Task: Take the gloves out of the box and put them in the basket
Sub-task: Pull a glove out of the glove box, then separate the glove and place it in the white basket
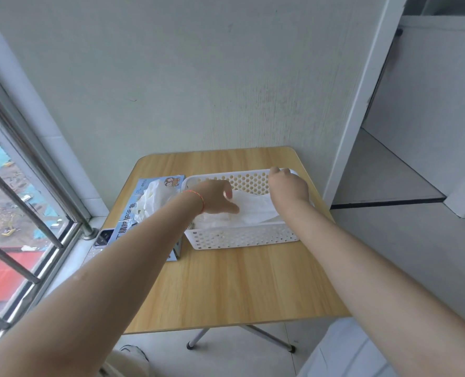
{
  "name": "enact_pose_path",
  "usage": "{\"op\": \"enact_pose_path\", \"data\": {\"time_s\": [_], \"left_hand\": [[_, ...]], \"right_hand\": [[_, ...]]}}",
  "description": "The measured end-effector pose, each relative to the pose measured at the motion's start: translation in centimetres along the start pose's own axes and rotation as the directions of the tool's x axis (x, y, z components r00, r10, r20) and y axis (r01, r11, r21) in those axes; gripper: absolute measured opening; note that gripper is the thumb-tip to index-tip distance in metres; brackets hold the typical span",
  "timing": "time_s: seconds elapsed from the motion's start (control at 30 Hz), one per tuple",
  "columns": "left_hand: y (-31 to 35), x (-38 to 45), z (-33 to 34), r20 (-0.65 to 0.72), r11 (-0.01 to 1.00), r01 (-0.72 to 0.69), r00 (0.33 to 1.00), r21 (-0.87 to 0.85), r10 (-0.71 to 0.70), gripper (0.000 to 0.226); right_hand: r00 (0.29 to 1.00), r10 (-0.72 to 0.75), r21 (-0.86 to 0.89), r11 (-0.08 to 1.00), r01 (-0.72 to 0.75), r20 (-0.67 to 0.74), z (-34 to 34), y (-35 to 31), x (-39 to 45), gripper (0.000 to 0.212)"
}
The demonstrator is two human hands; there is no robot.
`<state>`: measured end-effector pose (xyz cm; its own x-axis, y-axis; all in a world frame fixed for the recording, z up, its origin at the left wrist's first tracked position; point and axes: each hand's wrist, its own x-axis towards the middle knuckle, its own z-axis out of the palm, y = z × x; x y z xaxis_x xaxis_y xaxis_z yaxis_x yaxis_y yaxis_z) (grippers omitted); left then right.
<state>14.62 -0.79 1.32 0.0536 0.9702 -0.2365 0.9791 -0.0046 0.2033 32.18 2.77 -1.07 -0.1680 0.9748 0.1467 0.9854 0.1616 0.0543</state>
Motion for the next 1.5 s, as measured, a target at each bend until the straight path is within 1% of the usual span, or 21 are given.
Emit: {"op": "enact_pose_path", "data": {"time_s": [0.1,0.17,0.2,0.27,0.33,0.4,0.43,0.5,0.63,0.73,0.8,0.87,0.9,0.97,1.07,1.13,1.2,1.27,1.33,1.4,1.5], "left_hand": [[0.3,0.4,1.1,0.129,1.0,0.002,0.992,0.015,-0.004,0.082],[0.4,0.9,1.5,0.131,1.0,0.008,0.991,0.001,-0.008,0.087],[0.4,1.1,1.7,0.125,0.999,0.009,0.992,-0.034,-0.005,0.087],[0.2,1.2,1.6,0.115,0.995,0.016,0.993,-0.099,-0.005,0.088],[0.2,1.3,1.4,0.104,0.995,0.027,0.994,-0.095,-0.017,0.091],[0.1,1.3,1.3,0.129,0.999,0.042,0.991,-0.017,-0.04,0.091],[0.1,1.3,1.4,0.165,0.999,0.05,0.985,0.008,-0.05,0.089],[0.0,1.5,2.2,0.256,0.997,0.08,0.964,-0.016,-0.074,0.081],[-0.3,2.6,3.6,0.299,0.995,0.094,0.949,0.026,-0.098,0.075],[-0.3,2.1,2.3,0.35,0.995,0.095,0.933,-0.012,-0.085,0.083],[-0.7,1.3,0.7,0.266,0.995,0.088,0.961,-0.055,-0.07,0.087],[-1.6,0.7,-0.7,0.0,0.993,0.064,0.998,-0.101,-0.064,0.064],[-2.3,0.4,-1.2,-0.161,0.989,0.057,0.984,-0.135,-0.079,0.045],[-4.3,-0.5,-2.1,-0.419,0.975,0.074,0.894,-0.211,-0.158,0.021],[-7.9,-2.1,-2.6,-0.616,0.96,0.1,0.748,-0.261,-0.246,0.016],[-10.5,-3.3,-2.8,-0.631,0.943,0.14,0.712,-0.302,-0.308,0.02],[-13.1,-4.3,-2.7,-0.537,0.914,0.185,0.76,-0.362,-0.366,0.026],[-14.5,-4.6,-2.3,-0.414,0.863,0.163,0.825,-0.478,-0.385,0.027],[-15.5,-5.3,-1.9,-0.357,0.836,0.129,0.861,-0.534,-0.362,0.021],[-16.1,-5.6,-1.4,-0.363,0.844,0.103,0.87,-0.527,-0.333,0.013],[-16.3,-6.2,-1.0,-0.394,0.823,0.061,0.856,-0.565,-0.334,0.007]], "right_hand": [[0.988,-0.051,-0.089,0.995,0.038,-0.144,-0.4,-0.2,-0.1,0.039],[0.98,-0.123,-0.09,0.99,0.11,-0.156,-0.8,-0.4,0.1,0.034],[0.984,-0.151,-0.038,0.988,0.148,-0.099,-1.0,-0.5,0.2,0.027],[0.978,-0.166,0.071,0.985,0.158,0.13,-1.3,-0.7,0.3,0.011],[0.913,-0.157,0.075,0.988,0.138,0.377,-1.2,-0.7,0.5,0.011],[0.847,-0.124,0.039,0.992,0.121,0.517,-0.7,-0.5,0.6,0.047],[0.839,-0.114,0.03,0.993,0.116,0.533,-0.3,-0.2,0.7,0.064],[0.856,-0.118,0.038,0.993,0.114,0.504,0.4,0.1,0.8,0.084],[0.873,-0.103,0.053,0.995,0.088,0.477,1.2,0.2,0.8,0.093],[0.856,-0.104,0.026,0.994,0.105,0.507,0.2,-0.3,0.9,0.08],[0.877,-0.114,0.042,0.993,0.107,0.467,-0.8,-1.1,1.3,0.06],[0.926,-0.146,0.116,0.987,0.112,0.349,-1.6,-2.6,1.6,0.036],[0.949,-0.17,0.182,0.976,0.124,0.266,-2.0,-3.6,1.7,0.024],[0.973,-0.211,0.363,0.917,0.165,0.091,-2.8,-6.2,1.8,0.01],[0.966,-0.249,0.587,0.773,0.239,-0.066,-3.7,-10.5,1.3,0.013],[0.951,-0.289,0.65,0.703,0.287,-0.108,-3.9,-13.5,0.9,0.012],[0.937,-0.34,0.684,0.665,0.299,-0.079,-4.0,-16.1,0.3,0.017],[0.928,-0.372,0.608,0.737,0.294,0.003,-3.9,-17.4,-0.1,0.026],[0.922,-0.385,0.49,0.81,0.322,0.03,-3.5,-18.4,-0.2,0.022],[0.933,-0.36,0.491,0.813,0.314,0.0,-3.2,-18.9,-0.2,0.012],[0.949,-0.309,0.57,0.771,0.285,-0.056,-3.6,-19.1,-0.1,0.014]]}}
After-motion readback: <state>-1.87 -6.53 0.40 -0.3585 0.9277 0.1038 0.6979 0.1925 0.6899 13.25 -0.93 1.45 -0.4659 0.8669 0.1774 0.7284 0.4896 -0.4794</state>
